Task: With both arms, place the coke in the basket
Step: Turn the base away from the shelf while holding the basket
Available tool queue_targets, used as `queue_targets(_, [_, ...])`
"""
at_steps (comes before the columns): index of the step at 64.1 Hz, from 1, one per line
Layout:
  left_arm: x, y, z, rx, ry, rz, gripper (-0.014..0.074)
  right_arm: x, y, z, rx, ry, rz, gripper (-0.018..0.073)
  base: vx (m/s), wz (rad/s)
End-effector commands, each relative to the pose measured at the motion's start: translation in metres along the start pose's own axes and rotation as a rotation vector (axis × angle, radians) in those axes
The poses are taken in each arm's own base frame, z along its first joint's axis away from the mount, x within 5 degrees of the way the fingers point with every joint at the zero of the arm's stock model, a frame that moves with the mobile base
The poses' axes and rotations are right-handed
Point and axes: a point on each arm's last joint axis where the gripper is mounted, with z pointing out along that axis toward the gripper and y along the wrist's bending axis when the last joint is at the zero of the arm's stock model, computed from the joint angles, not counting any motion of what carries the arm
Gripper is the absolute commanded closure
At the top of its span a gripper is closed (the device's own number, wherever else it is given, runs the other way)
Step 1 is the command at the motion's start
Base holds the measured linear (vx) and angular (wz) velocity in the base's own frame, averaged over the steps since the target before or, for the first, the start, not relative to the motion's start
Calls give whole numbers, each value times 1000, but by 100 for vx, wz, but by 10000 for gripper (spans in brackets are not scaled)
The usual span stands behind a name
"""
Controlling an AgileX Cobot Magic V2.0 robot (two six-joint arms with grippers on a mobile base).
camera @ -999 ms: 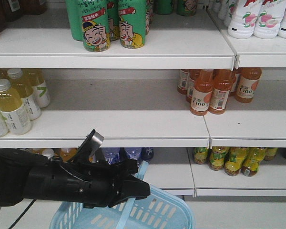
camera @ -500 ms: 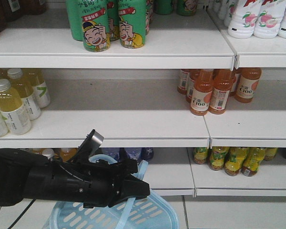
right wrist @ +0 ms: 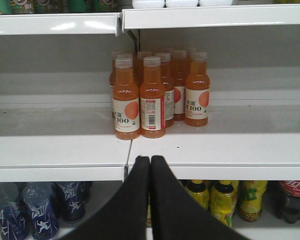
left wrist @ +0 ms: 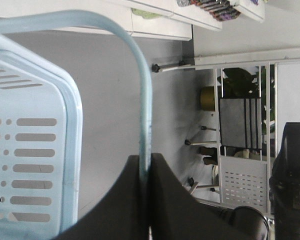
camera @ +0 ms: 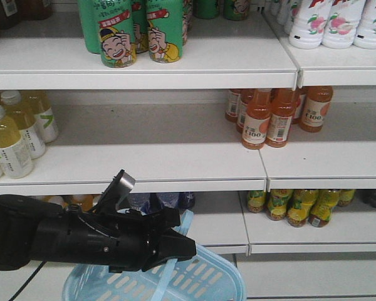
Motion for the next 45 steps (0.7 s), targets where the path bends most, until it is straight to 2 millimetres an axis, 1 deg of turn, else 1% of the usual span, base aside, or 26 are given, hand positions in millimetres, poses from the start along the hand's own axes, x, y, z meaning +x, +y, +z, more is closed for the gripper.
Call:
queue_targets(1, [-1,-24,-9,122,-24,-19,603,-5,0,-1,7,-85,-6,569,-5,-18])
queue_targets(19, [-1,-24,-9,122,-24,-19,603,-5,0,-1,7,-85,-6,569,-7,-28])
queue_targets(45, [-1,-24,-9,122,-24,-19,603,-5,0,-1,7,-85,-6,569,-10,-44])
